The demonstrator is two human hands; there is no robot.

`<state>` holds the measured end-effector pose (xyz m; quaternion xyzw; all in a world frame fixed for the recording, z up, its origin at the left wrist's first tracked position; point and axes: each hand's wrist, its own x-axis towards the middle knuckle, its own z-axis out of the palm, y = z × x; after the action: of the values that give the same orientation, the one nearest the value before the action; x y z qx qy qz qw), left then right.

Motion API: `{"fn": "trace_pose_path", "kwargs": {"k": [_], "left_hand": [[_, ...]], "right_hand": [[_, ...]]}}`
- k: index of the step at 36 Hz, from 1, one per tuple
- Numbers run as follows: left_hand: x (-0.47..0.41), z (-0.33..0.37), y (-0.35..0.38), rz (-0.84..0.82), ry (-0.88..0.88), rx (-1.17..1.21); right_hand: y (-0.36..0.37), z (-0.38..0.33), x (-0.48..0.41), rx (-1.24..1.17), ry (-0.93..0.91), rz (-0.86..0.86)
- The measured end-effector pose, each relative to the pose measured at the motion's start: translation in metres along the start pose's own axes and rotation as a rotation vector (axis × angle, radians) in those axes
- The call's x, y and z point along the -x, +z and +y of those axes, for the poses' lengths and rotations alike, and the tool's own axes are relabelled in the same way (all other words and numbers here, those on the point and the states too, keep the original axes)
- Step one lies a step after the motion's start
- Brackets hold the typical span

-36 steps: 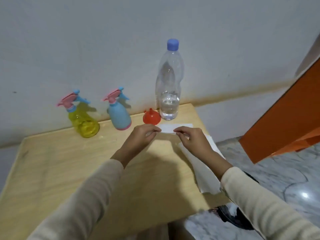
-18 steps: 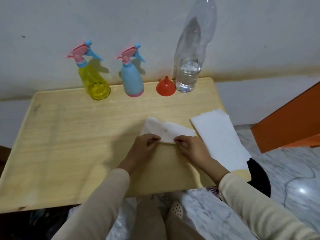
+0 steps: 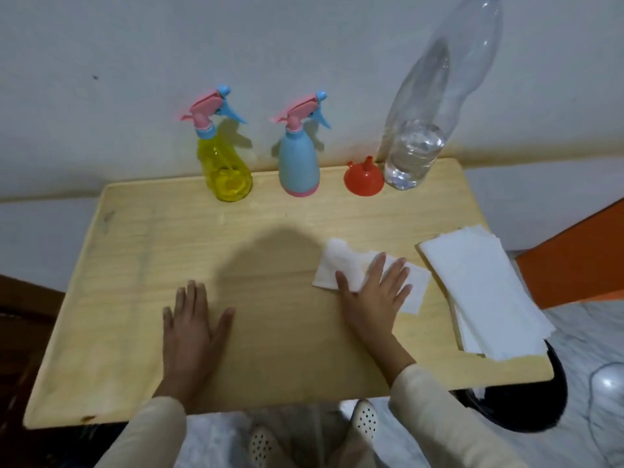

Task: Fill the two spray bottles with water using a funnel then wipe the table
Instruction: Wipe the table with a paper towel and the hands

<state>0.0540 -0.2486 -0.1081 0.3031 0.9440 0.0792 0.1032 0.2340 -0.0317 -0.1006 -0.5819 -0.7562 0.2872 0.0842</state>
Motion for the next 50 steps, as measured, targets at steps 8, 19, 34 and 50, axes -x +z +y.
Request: {"fn": "trace_pose_path", "kwargs": {"k": [8, 19, 34, 50], "left_hand": [[-0.008, -0.043, -0.005, 0.051, -0.038, -0.013], [-0.009, -0.049, -0.004, 0.033, -0.023, 0.052], [-0.020, -0.128, -0.019, 0.107, -0.245, 0.105], [-0.021, -0.125, -0.021, 0.134, -0.254, 0.098]], "right_hand": [[0.033, -0.052, -0.039, 0.055, -0.088, 0.027], [0.044, -0.074, -0.037, 0.182, -0.374, -0.023], [0.110, -0.137, -0.006, 0.228, -0.309, 0.025], [0.091, -0.121, 0.006, 0.515, -0.783, -0.216]]}}
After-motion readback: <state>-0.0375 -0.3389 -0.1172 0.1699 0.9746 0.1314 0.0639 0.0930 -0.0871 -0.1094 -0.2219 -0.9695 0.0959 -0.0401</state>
